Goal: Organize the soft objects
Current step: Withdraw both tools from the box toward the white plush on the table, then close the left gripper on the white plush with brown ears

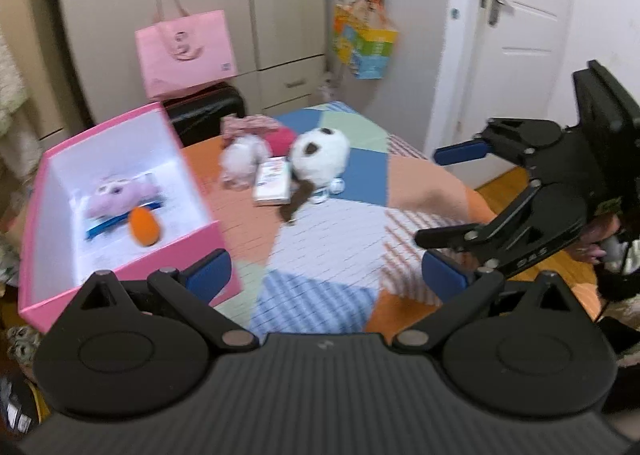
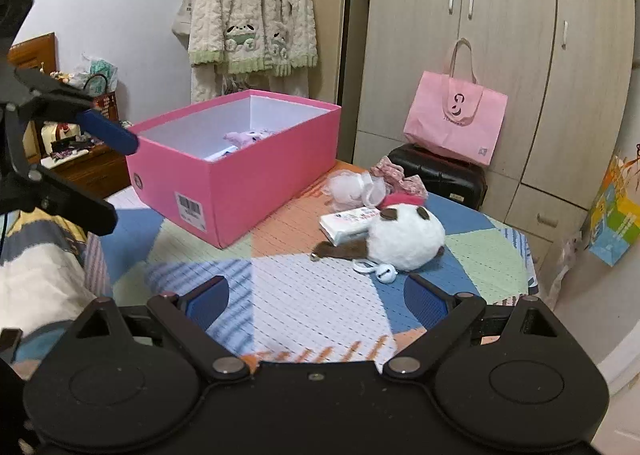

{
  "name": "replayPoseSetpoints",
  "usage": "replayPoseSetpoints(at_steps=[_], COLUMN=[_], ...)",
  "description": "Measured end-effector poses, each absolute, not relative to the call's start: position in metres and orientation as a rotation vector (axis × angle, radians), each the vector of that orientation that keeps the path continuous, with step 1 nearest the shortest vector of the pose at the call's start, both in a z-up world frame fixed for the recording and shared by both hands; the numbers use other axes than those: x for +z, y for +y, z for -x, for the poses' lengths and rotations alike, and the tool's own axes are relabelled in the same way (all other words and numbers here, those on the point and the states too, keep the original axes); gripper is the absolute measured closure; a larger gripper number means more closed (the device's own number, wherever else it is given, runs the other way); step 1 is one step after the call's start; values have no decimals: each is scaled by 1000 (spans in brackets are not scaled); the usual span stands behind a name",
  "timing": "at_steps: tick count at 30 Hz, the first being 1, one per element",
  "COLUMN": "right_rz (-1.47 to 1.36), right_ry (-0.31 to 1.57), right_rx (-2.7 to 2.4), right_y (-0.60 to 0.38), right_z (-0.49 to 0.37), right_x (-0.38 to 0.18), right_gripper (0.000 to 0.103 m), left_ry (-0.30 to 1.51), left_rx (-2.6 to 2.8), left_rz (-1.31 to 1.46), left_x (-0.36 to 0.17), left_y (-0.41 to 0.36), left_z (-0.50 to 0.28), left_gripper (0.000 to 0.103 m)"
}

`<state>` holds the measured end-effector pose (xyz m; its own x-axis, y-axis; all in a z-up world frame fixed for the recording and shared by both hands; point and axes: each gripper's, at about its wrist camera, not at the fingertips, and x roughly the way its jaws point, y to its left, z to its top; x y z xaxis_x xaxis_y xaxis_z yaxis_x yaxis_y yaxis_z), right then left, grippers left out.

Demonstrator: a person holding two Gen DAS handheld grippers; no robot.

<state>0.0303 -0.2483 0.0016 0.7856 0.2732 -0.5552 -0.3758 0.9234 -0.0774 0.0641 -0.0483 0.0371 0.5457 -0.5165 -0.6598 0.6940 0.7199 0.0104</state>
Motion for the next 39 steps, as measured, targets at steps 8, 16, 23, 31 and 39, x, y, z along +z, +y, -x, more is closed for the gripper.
replayPoseSetpoints(at_steps=[8,16,23,31,39], right_rz=[222,160,109,91,111], right_ry=[597,621,619,668,613], right_rx=[348,349,337,336,212], right_y=[-265,-279,-289,-289,-291], right_z=[-55,-95,-132,-160,-184], right_x=[-31,-49,-62,-70,-71], right_gripper=[7,7,7,7,7], left_ry=[541,590,623,625,568], left_rx=[-704,-752,-715,-733,-718], left_rz=[-407,-279,-203,-77,-50], left_x=[22,5,-25,-41,-52], left_y=[-95,-117,-132,-142,-160], left_z=[-72,-117,-158,-199,-225], left_gripper=[0,0,3,5,19])
